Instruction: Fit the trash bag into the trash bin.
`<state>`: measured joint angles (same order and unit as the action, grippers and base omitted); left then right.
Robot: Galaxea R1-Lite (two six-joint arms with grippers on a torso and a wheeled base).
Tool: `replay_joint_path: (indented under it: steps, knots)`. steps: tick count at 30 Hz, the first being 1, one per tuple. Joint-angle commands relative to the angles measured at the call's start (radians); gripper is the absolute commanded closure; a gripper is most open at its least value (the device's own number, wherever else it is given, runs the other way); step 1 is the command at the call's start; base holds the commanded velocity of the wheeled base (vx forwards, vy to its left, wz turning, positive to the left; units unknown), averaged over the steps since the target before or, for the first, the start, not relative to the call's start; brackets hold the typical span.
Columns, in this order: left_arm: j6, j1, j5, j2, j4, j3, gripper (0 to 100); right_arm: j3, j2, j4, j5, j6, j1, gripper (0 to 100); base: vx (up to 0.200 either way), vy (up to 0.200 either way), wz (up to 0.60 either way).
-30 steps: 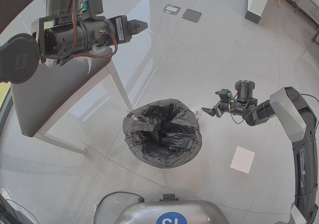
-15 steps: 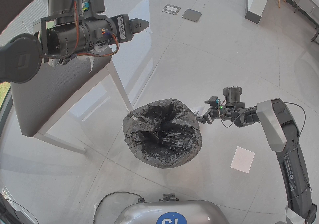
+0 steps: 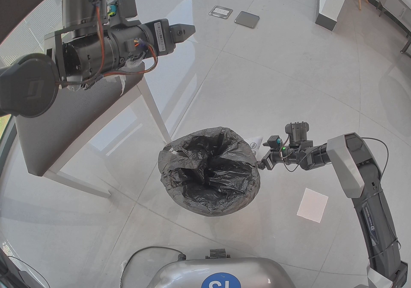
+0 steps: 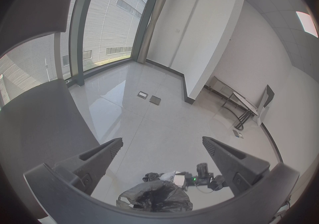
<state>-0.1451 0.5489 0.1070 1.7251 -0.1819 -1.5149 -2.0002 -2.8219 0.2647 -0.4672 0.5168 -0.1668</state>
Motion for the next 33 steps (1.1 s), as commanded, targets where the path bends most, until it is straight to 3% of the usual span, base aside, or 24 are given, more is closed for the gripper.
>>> replay_joint_path:
  steps: [1,3,7,10,14,23,33]
  knots:
    - [0.001,0.005,0.002,-0.041,-0.001,0.074,0,0.0,0.16,0.053,-0.001,0.005,0.015,0,0.0,0.0,0.0]
    - [0.001,0.005,0.006,-0.059,0.012,0.097,0,0.024,0.256,0.102,-0.001,0.006,0.018,0,0.0,0.0,0.0]
    - [0.001,0.002,0.006,-0.088,0.03,0.139,0,0.354,0.457,0.192,-0.001,0.008,0.024,0,0.0,0.0,0.0]
    - [0.006,-0.001,0.008,-0.09,0.029,0.17,0,0.489,0.533,0.217,-0.001,0.009,0.024,0,0.0,0.0,0.0]
    - [0.093,-0.004,0.011,-0.107,0.029,0.219,0,0.61,0.593,0.252,-0.001,0.012,0.026,0,0.0,0.0,0.0]
    - [0.107,-0.014,0.025,-0.127,0.027,0.24,0,0.713,0.608,0.318,0.001,0.012,0.026,0,0.2,0.2,0.0]
    - [0.099,-0.009,0.023,-0.127,0.009,0.239,0,0.676,0.526,0.301,-0.001,0.012,0.053,0,0.0,0.0,0.0]
